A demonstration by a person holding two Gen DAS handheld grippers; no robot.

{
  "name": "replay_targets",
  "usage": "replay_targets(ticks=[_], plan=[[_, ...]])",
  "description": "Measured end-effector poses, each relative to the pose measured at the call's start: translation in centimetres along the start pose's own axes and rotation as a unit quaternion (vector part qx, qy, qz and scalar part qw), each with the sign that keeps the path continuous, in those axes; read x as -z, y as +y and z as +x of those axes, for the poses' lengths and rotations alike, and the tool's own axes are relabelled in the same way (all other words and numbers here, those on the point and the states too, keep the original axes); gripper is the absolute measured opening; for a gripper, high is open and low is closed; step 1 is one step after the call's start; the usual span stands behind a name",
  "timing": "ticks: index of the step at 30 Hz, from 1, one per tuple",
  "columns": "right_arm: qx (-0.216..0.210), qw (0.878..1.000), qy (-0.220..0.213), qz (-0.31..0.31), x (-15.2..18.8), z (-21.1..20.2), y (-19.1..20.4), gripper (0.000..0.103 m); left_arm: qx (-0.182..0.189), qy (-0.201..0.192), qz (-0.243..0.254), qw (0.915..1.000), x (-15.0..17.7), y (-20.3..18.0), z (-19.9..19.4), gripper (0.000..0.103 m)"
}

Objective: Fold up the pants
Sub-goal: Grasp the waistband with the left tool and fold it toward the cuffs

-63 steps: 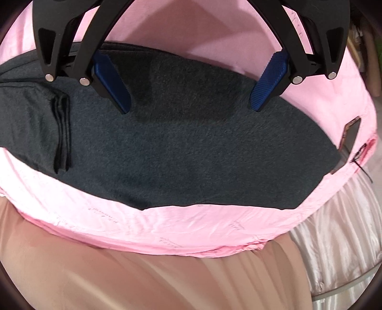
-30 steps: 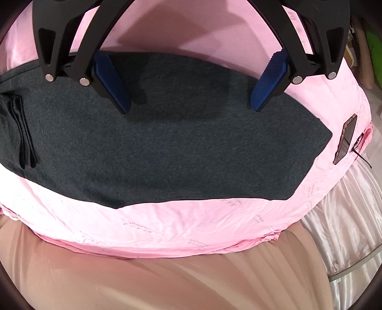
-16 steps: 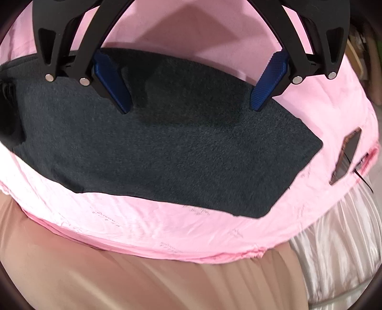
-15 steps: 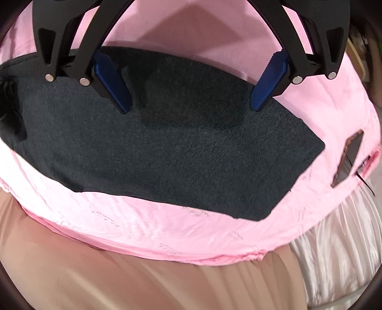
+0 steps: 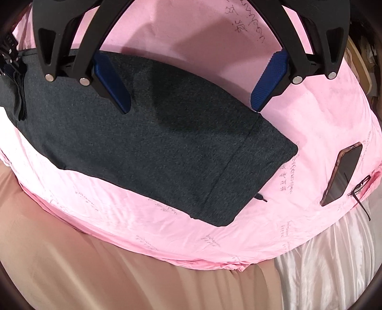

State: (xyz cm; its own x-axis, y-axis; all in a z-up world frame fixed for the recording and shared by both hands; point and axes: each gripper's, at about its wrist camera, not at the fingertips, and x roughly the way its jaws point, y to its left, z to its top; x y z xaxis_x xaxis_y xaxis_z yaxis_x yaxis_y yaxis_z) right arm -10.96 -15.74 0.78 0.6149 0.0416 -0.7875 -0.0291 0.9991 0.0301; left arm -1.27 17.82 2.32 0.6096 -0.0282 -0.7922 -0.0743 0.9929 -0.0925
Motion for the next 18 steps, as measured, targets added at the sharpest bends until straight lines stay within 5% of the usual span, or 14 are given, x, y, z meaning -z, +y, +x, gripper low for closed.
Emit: replay_targets(ticks=[7,11,15,18], plan=[[-0.105,0.992,-0.048,0.056,-3.0,-3.1,0.0,0.012,0.013,-0.011,-0.043,0.9990,-1.2,2.9,-1.1,0.098],[-0.087,0.995,0.015,0.048,-1.8,2.0,1.3,0.018,0.017,0.014,-0.110,0.9937,-2.0,6.6,-0.1,0.098],[-0.078,0.995,-0.043,0.045,-1.1,0.1,2.1,0.049,0.019,0.033,-0.165,0.9855,-1.9,10.1,0.8,0.098],[-0.066,0.995,-0.064,0.027,-0.3,-0.3,2.5,0.054,0.039,0.038,-0.198,0.9787,-2.0,11.6,1.8,0.098]])
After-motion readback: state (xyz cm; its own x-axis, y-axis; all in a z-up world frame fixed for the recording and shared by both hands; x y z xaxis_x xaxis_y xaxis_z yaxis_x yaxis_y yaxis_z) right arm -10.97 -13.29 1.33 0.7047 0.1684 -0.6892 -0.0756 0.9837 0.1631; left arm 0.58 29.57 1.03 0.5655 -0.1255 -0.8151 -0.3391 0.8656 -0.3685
